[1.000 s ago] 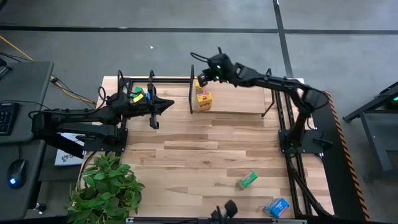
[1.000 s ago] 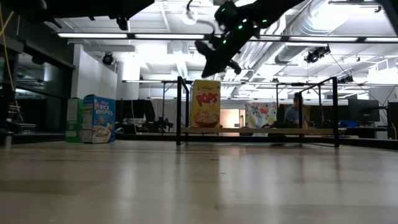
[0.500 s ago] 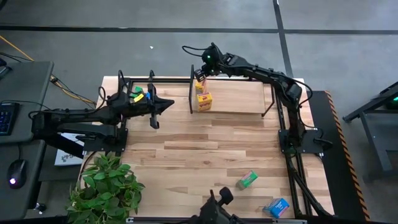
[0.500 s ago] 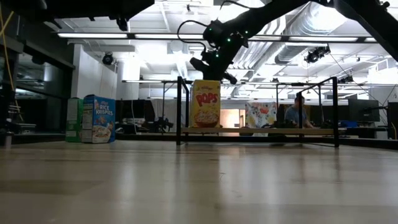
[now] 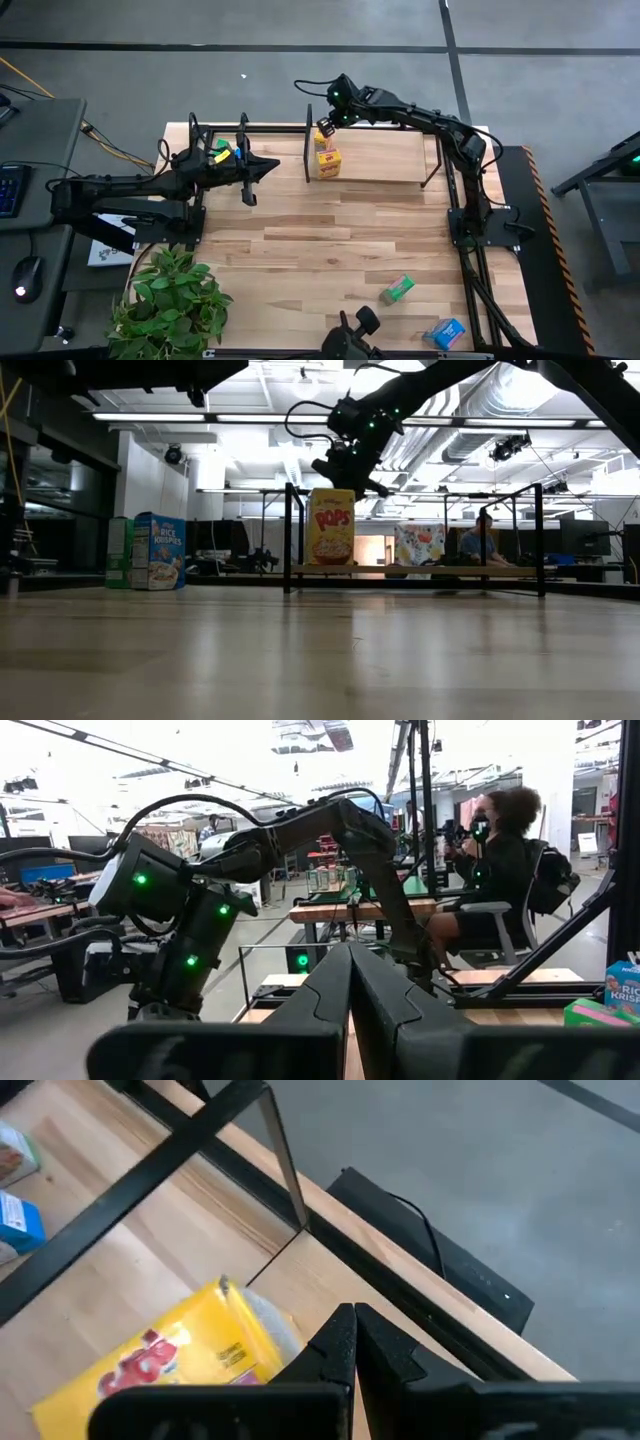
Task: Stack cereal on shelf
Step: Put the yellow cereal box on the shelf
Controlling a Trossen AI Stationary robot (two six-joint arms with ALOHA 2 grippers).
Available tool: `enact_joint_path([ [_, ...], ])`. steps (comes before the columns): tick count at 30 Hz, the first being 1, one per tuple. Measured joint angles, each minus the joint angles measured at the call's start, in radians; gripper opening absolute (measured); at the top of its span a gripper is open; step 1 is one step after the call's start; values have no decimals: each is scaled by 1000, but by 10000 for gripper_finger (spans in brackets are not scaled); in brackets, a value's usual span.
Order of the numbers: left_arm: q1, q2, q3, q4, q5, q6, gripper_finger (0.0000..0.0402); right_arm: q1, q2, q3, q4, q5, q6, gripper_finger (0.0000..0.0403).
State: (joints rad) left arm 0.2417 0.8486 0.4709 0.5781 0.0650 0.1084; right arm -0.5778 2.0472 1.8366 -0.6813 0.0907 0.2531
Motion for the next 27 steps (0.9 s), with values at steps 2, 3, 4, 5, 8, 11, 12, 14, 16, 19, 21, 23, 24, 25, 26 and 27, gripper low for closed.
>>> enact_joint_path([
  [2, 0, 0, 0, 0, 0, 0, 0, 4, 0, 0, -2, -23, 0, 0],
  [3, 0, 0, 0, 0, 0, 0, 0, 7, 0, 0, -3, -32, 0, 0],
  [4, 0, 0, 0, 0, 0, 0, 0, 10, 0, 0, -3, -41, 0, 0],
  [5, 0, 0, 0, 0, 0, 0, 0, 14, 0, 0, -3, -43, 0, 0],
  [8, 0, 0, 0, 0, 0, 0, 0, 20, -5, 0, -17, -43, 0, 0],
  [11, 0, 0, 0, 0, 0, 0, 0, 24, -11, 0, -44, -44, 0, 0],
  [12, 0, 0, 0, 0, 0, 0, 0, 24, -12, 0, -60, -44, 0, 0],
  [14, 0, 0, 0, 0, 0, 0, 0, 25, -13, 0, -72, -45, 0, 0],
  [16, 0, 0, 0, 0, 0, 0, 0, 25, -17, -1, -100, -57, 0, 0],
  [19, 0, 0, 0, 0, -1, 0, 0, 33, -26, -1, -108, -86, 0, 0],
  [21, 0, 0, 0, -1, -1, 0, 0, 44, -34, -1, -110, -93, 0, 0],
  [23, 0, 0, 0, -4, -1, 0, 0, 51, -45, -1, -120, -91, -4, 0],
  [24, 0, 0, 0, -13, -6, 0, 0, 55, -53, -1, -119, -87, -7, 0],
  [25, -1, 0, 0, -31, -32, 0, 0, 57, -61, -1, -127, -81, -8, 0],
  [26, -1, 0, 0, -56, -85, 0, 0, 58, -69, -1, -130, -64, -8, 0],
  [27, 0, 0, 0, -85, -162, -1, 0, 58, -78, -1, -130, -52, -8, 0],
])
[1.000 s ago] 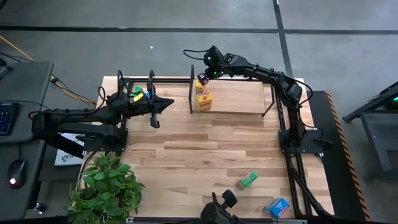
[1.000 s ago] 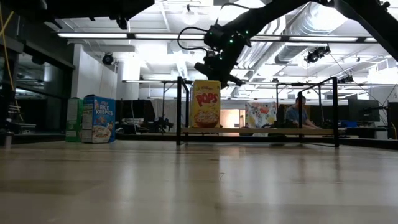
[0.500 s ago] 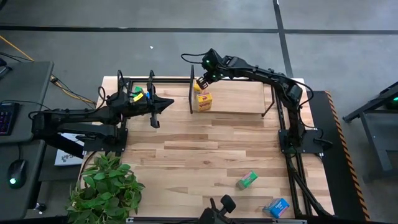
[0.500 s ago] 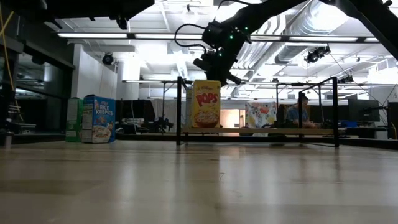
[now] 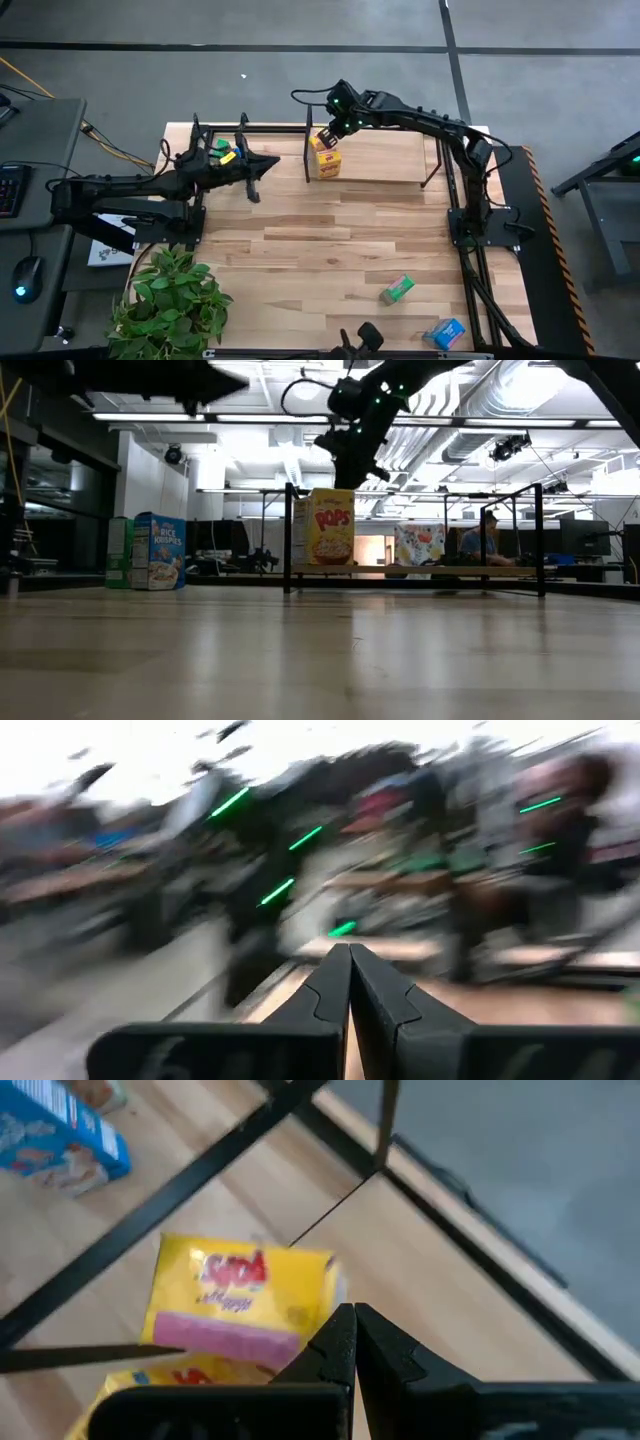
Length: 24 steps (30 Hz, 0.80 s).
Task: Stack cereal on shelf
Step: Put the yellow cereal box on the shelf
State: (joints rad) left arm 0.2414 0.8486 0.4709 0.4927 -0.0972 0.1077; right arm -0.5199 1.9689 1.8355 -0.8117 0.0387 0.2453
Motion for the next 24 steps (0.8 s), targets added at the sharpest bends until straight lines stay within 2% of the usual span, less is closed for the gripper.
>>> enact_joint_path([
  [3, 26, 6, 0, -101, -227, -18, 0, -3, -28, 0, 0, 38, 8, 0],
  [5, 63, 12, 0, -160, -245, -65, 0, -3, -38, 0, 12, 47, 9, 0],
  [11, 238, 78, 0, -264, 38, -217, 0, -1, -35, 0, 33, 56, 16, 0],
  [15, 317, 188, 0, -222, 192, -272, 0, -2, -32, 0, 31, 56, 16, 0],
  [19, 353, 348, 8, -105, 347, -289, 0, -3, -32, 0, 33, 56, 11, 0],
  [24, 380, 525, 94, -104, 399, -290, 0, -3, -32, 0, 51, 56, 8, 0],
])
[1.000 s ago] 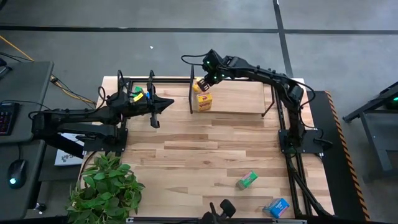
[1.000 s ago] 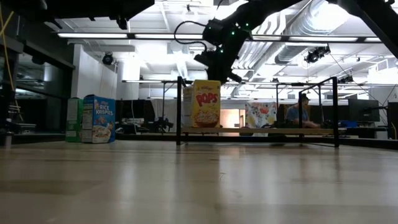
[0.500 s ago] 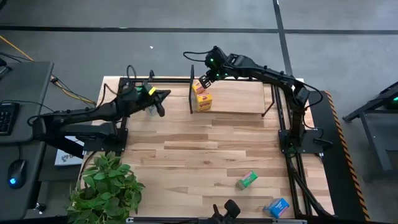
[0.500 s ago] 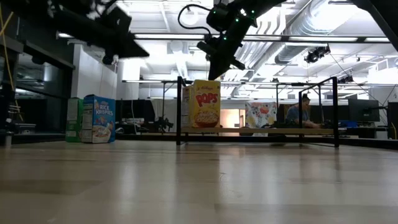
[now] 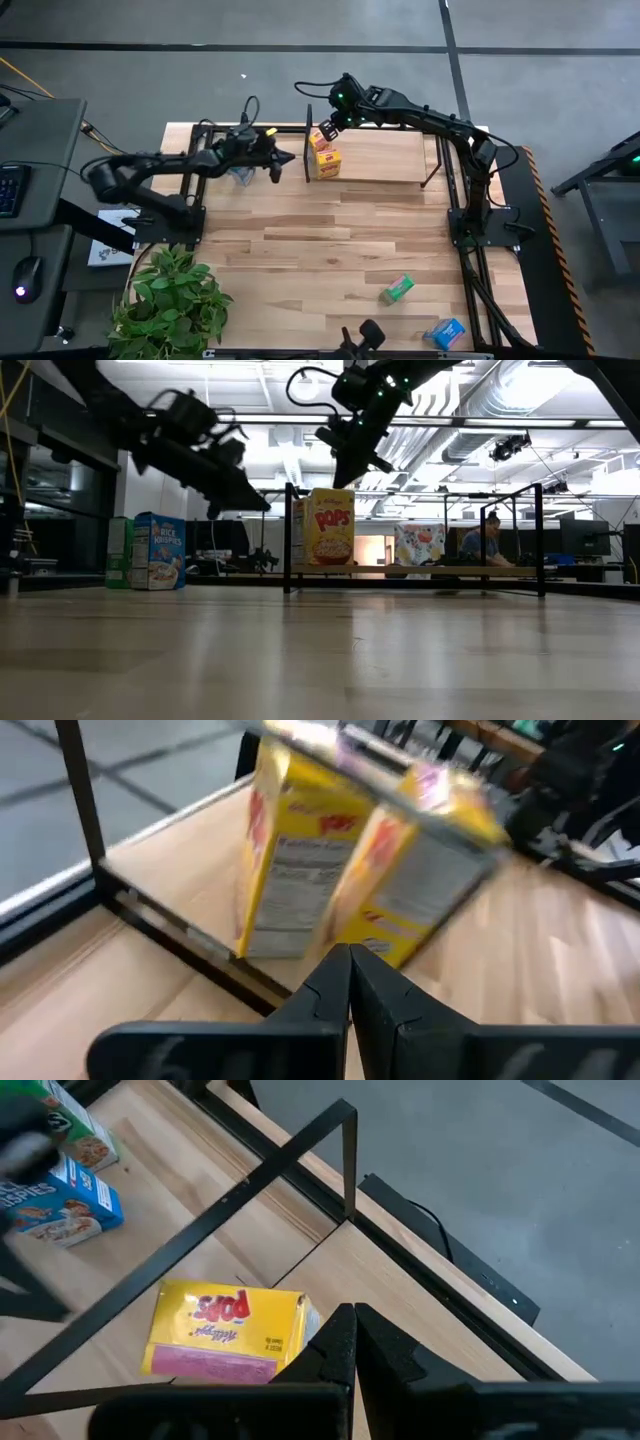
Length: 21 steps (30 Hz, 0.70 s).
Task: Stack cereal on shelf
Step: Put the yellow cereal box on the shelf
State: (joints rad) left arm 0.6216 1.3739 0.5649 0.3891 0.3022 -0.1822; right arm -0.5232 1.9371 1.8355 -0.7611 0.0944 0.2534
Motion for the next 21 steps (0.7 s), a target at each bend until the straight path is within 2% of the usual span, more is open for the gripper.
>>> enact_joint_path([
  [4, 22, 90, 49, 15, -12, -38, 0, 0, 0, -6, 25, 0, 0, 0],
  [10, 28, 184, 63, 71, -53, -54, 0, 0, 0, -92, 143, -29, 10, 0],
  [17, 28, 206, 64, 120, -45, -69, 0, -9, 1, -146, 252, -32, 19, 0],
  [21, 27, 206, 64, 119, -44, -69, 0, -11, 1, -150, 258, -35, 43, 0],
])
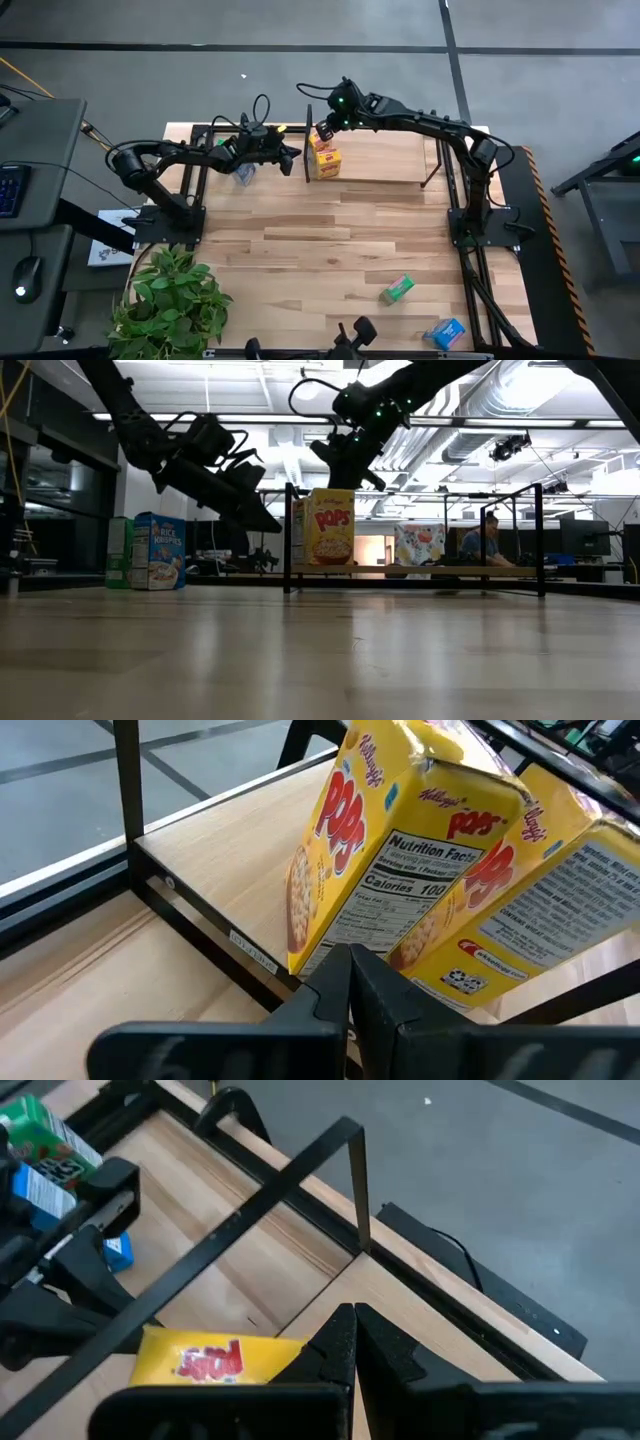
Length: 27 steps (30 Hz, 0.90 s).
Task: Stack cereal on shelf
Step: Put the yellow cereal box on the shelf
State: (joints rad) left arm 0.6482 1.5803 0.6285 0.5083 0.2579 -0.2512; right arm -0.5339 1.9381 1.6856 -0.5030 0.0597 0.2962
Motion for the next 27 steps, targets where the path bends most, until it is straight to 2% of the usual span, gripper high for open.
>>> enact_joint_path([
  [13, -17, 0, 0, 12, 126, 20, 0, 11, 0, 0, -36, 0, 17, 0],
  [20, -26, 0, 0, 53, 75, 20, 0, 11, 0, 0, -35, 0, 18, 0],
  [27, -34, 56, 14, 71, 78, 21, 0, 11, 0, 0, -37, 0, 27, 0],
])
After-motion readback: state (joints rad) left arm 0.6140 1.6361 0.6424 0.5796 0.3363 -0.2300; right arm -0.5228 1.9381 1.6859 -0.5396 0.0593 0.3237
